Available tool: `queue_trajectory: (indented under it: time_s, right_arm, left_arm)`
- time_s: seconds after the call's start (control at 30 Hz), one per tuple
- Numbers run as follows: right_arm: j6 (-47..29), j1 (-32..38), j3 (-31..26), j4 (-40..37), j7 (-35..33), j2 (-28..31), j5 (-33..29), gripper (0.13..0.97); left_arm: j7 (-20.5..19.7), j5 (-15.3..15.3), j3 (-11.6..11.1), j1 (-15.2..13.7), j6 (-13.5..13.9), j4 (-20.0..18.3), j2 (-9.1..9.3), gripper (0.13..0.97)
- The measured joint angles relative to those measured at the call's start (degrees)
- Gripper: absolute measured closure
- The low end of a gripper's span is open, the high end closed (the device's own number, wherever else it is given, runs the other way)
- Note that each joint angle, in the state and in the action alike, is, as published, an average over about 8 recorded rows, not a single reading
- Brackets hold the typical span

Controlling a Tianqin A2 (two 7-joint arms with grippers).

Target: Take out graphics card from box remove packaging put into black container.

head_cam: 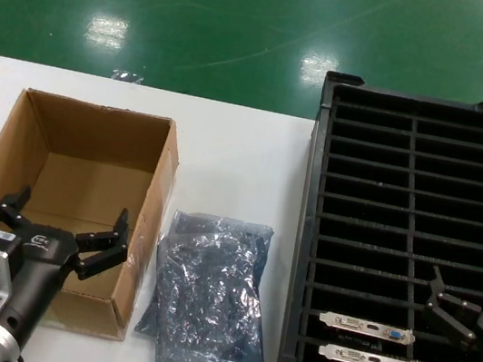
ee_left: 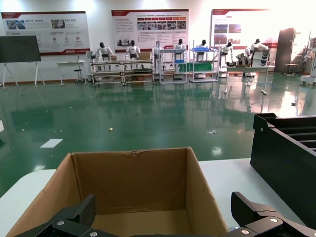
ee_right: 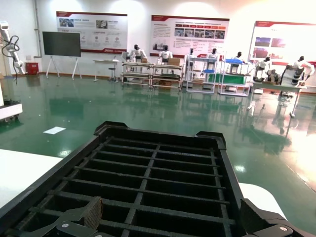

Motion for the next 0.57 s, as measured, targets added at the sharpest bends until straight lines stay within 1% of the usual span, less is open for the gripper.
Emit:
queue_trajectory:
  time_s: [0.57]
  right_arm:
    - [0.1, 0.0, 0.0, 0.0, 0.0, 0.0, 0.0, 0.129]
  left_arm:
    - [0.0, -0.1, 0.0, 0.0, 0.0, 0.0, 0.00, 0.132]
